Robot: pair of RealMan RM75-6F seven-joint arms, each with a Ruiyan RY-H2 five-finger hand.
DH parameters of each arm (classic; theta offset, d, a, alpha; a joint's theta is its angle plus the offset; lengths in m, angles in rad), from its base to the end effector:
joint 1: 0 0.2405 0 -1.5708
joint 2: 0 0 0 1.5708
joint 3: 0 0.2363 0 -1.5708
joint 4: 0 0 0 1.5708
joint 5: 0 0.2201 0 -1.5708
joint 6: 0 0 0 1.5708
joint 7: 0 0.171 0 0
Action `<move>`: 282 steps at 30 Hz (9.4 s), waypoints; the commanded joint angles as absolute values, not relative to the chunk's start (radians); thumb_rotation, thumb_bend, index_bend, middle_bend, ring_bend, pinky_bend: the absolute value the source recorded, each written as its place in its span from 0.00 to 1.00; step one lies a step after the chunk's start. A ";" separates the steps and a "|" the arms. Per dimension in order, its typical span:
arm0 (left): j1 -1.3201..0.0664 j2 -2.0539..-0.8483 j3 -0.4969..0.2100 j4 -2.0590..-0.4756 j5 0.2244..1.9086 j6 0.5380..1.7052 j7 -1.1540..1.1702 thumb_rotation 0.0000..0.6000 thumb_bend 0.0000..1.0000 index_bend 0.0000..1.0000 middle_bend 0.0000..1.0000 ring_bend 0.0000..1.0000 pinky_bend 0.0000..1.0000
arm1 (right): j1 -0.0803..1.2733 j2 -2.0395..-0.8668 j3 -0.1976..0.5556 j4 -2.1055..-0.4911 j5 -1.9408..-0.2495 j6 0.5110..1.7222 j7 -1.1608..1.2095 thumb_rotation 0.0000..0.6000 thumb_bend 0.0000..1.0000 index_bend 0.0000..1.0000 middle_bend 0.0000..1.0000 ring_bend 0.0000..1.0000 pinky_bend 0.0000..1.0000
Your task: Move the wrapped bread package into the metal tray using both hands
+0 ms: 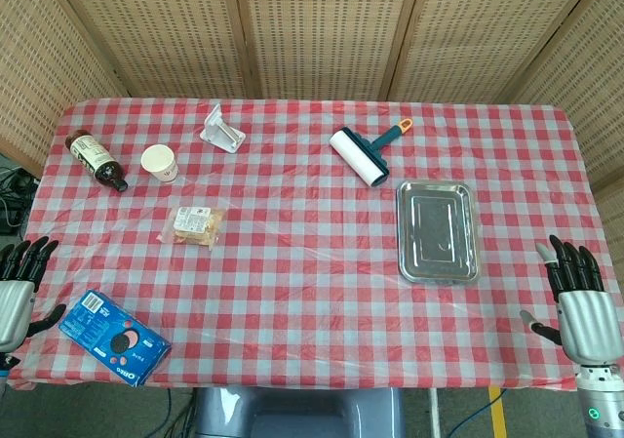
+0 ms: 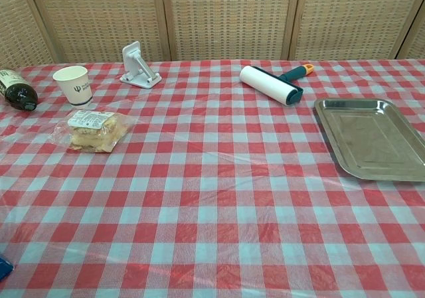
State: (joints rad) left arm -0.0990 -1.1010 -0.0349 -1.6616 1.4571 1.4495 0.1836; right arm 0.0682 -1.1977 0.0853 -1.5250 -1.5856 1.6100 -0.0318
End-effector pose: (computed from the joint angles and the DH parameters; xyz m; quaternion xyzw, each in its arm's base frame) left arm -0.2959 0.2072 0.1363 -0.6241 -0.3613 -0.3257 0.6115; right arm -0.2854 -0.2083 0.1449 0.5878 -0.3163 0.4343 0.6049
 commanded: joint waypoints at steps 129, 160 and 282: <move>-1.314 -1.987 -0.398 -0.916 0.758 0.763 0.620 1.00 0.15 0.00 0.00 0.00 0.00 | 0.082 -1.167 0.121 -1.395 -1.438 1.483 0.270 1.00 0.07 0.00 0.00 0.00 0.00; -0.504 -1.313 0.046 -1.678 1.252 1.473 0.299 1.00 0.15 0.00 0.00 0.00 0.00 | 0.102 -1.194 0.132 -1.416 -1.424 1.463 0.163 1.00 0.07 0.00 0.00 0.00 0.00; -0.228 -1.141 -0.055 -1.686 1.392 1.365 0.021 1.00 0.15 0.00 0.00 0.00 0.00 | 0.818 -1.341 0.225 -1.499 -0.640 0.983 -0.427 1.00 0.09 0.58 0.43 0.40 0.45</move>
State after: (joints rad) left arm -0.2280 -1.1418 -0.0549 -1.6857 1.3917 1.3655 0.0212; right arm 0.8356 -1.3519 0.2298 -1.5161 -0.6577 1.0021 -0.4499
